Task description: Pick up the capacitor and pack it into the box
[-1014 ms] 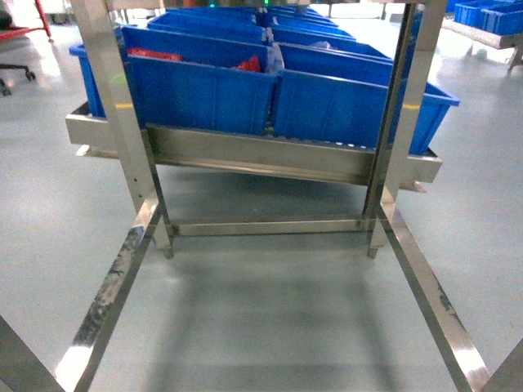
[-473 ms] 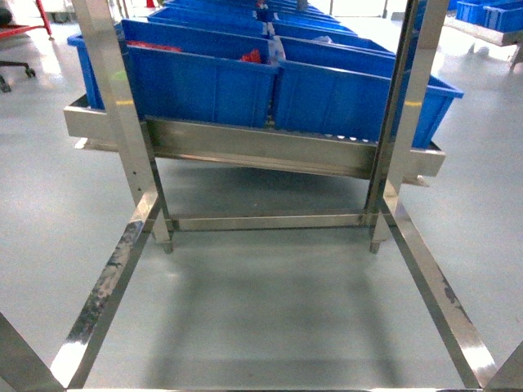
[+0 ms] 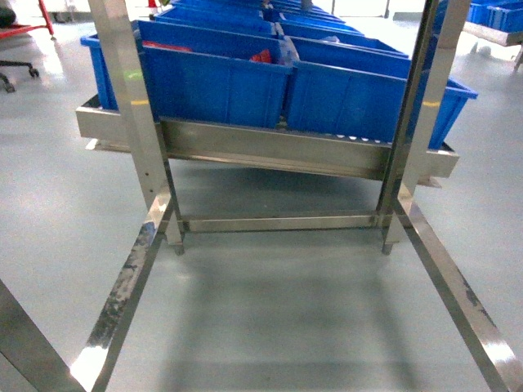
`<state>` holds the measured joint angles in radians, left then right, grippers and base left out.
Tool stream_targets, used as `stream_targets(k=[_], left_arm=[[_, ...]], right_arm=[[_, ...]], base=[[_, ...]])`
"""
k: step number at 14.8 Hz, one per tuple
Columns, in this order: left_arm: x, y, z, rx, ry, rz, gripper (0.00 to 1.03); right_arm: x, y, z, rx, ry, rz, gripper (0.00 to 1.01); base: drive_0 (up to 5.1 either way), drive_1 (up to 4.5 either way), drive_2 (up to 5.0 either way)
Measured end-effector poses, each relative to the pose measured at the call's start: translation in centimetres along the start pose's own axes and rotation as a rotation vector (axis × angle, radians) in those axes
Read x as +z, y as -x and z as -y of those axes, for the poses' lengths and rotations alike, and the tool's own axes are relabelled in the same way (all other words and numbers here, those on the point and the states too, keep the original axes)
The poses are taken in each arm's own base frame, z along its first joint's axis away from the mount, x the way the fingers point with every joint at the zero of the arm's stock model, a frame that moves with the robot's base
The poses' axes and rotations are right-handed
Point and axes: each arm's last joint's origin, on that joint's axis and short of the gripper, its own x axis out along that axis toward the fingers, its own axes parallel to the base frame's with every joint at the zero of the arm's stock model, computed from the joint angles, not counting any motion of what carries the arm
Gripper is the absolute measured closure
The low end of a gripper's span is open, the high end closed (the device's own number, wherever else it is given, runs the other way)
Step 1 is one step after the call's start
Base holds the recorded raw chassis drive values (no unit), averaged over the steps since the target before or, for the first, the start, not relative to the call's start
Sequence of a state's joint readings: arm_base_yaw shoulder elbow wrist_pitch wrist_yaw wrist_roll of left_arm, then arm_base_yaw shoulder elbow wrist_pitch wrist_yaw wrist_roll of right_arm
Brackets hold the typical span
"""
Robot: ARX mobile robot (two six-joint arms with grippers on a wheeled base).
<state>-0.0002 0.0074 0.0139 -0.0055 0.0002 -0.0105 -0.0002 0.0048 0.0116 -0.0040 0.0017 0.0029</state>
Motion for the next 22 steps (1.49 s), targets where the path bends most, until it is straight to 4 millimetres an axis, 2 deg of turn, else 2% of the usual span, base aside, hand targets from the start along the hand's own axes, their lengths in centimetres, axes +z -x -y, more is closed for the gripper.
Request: stream_targets(k=[22], left_arm=[[-0.02,0.0,0.0,0.0,0.0,-0.002,0.59]], right_arm=[[-0.03,0.0,-0.01,0.002,0.0,-0.003,0.03]], base=[[-4.9,2.34,2.6]])
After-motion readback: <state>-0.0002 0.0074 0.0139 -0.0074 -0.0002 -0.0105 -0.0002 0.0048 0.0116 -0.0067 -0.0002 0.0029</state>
